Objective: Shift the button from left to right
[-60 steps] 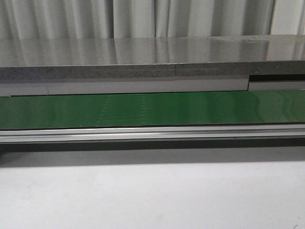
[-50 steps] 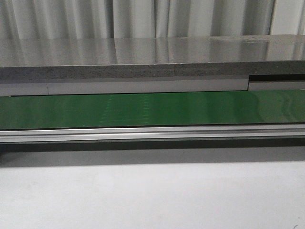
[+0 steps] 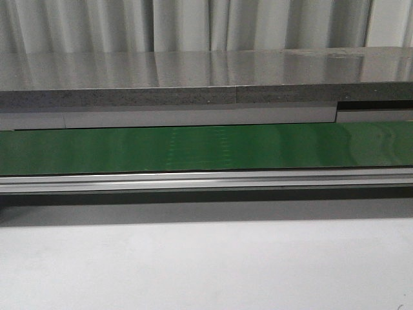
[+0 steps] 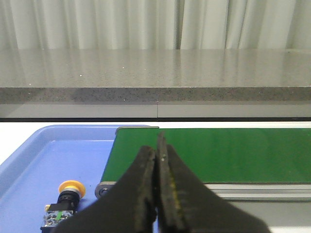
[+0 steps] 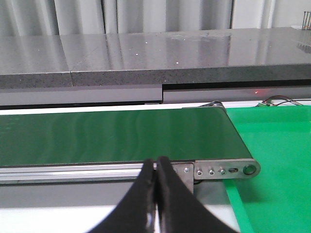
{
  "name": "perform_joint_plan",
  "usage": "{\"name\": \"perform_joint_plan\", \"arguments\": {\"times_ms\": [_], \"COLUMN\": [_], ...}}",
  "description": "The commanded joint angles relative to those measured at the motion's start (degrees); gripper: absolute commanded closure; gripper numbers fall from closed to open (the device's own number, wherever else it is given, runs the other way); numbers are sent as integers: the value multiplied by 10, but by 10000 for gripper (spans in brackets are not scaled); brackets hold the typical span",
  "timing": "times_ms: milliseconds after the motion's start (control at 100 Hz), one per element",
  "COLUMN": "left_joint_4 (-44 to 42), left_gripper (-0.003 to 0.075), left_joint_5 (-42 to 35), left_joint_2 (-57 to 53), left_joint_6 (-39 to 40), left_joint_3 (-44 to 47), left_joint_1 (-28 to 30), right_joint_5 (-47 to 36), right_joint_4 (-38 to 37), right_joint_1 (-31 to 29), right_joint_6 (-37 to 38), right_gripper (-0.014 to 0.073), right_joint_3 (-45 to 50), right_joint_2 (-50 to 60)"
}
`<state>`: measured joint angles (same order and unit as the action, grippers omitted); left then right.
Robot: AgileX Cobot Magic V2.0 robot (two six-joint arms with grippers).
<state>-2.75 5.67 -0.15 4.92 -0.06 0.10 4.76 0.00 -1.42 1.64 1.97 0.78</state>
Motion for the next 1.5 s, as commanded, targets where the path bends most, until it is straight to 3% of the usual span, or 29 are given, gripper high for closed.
{"name": "perform_joint_plan", "arguments": {"times_ms": [0, 170, 480, 690, 1170, 1220, 1310, 1440, 1490], "left_joint_4": [22, 35, 28, 33, 4, 4, 4, 4, 4], "left_gripper": [741, 741, 741, 741, 732, 696, 565, 192, 87], "left_joint_5": [-35, 28, 318, 469, 497, 504, 518, 530, 530], "left_joint_2": [-14, 21, 154, 253, 338, 342, 349, 352, 352], "left_joint_6": [4, 4, 4, 4, -2, -2, -2, -2, -2], "left_joint_3": [-27, -121, -351, -455, -469, -469, -469, -469, -469], "left_joint_1": [-1, -1, -1, -1, -1, -1, -1, -1, -1], "right_joint_5": [-42, -42, -42, -42, -42, -42, -42, -42, -42], "right_joint_4": [0, 0, 0, 0, 0, 0, 0, 0, 0], "right_joint_1": [-2, -2, -2, -2, -2, -2, -2, -2, -2], "right_joint_6": [0, 0, 0, 0, 0, 0, 0, 0, 0], "right_gripper": [662, 662, 662, 662, 662, 662, 662, 662, 662], "right_joint_3": [-14, -14, -14, -14, -14, -14, -14, -14, -14], "right_joint_2": [7, 7, 7, 7, 7, 7, 7, 7, 7]}}
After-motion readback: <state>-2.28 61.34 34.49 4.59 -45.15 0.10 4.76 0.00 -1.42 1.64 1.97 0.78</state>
